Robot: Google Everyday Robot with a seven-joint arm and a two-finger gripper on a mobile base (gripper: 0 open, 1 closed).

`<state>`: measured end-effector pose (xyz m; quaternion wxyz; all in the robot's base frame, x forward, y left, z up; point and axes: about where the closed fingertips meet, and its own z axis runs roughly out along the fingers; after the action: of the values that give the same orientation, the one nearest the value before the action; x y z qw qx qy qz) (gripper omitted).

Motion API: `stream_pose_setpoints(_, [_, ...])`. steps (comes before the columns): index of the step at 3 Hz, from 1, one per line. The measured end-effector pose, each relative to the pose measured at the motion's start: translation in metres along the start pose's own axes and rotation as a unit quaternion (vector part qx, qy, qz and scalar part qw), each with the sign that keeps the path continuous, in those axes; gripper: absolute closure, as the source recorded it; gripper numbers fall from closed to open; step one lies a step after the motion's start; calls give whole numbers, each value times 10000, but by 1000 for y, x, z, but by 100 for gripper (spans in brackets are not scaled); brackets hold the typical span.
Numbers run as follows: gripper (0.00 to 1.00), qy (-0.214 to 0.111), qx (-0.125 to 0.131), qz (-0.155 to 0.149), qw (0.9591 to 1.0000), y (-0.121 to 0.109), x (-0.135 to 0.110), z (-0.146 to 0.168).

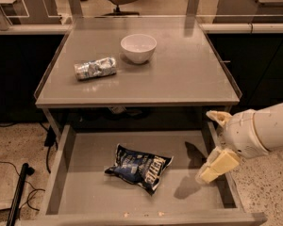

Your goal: Pick blue chip bag from top drawer and place on counter

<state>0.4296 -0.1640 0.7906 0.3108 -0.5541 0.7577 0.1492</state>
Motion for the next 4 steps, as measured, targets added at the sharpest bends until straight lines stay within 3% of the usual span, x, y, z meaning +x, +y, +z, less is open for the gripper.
stream_pose_setpoints(1, [0, 17, -347, 59, 9994, 29, 7, 51])
stream_pose_setpoints(2, [0, 54, -523, 58, 9986, 50, 11, 86])
stream_pose_setpoints(3, [0, 27, -573, 82, 9983, 60, 8, 114])
stream_pose_setpoints(4, [0, -122, -522, 76, 9985, 58, -10, 139])
